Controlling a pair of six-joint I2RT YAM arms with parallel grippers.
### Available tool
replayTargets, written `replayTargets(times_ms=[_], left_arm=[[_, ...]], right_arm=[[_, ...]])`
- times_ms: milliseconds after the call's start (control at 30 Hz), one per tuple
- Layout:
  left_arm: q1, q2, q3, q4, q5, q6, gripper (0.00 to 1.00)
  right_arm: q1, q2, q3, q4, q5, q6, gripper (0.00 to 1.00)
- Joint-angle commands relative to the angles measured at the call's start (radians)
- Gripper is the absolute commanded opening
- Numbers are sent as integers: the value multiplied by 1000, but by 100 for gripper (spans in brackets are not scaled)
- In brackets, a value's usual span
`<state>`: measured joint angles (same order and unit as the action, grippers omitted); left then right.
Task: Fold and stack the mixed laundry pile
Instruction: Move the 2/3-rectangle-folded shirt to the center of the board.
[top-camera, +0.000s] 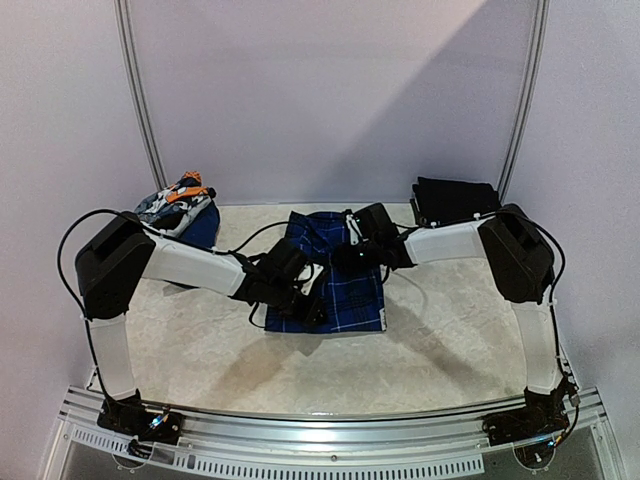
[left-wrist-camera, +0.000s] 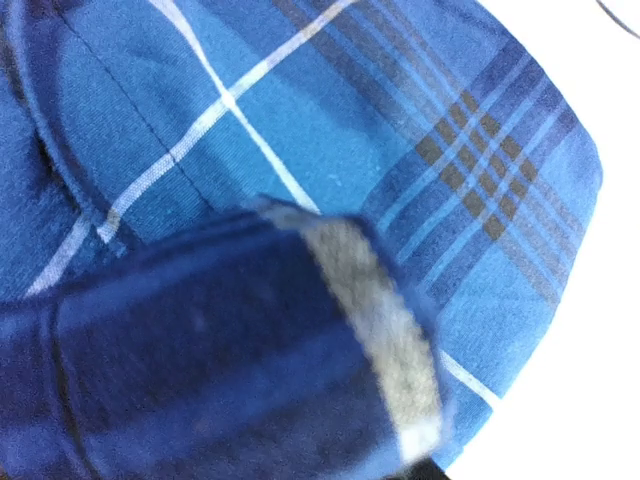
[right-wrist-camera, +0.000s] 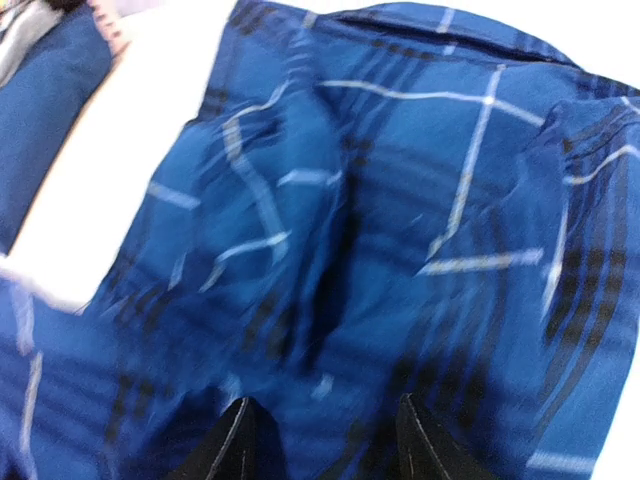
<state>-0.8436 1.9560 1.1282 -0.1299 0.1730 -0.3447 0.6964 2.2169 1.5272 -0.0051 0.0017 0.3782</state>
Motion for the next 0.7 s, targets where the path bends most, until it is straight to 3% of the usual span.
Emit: replayTargets(times_ms=[0,167,500,667], left_arm=[[-9,-18,-33,-39,26,1,33],[-11,-58,-47,-36,17,-2,35],[4,-241,-8,-136,-117,16,65],[84,-302,-58,-147,-145,-3,62]], right_arm=[[-45,79,120,-55,10,1,49],[-73,127,202,-98,9,23,49],[-74,-75,99,-127,-18,-26,56],[-73,-232,-47,-161,-23,-16,64]])
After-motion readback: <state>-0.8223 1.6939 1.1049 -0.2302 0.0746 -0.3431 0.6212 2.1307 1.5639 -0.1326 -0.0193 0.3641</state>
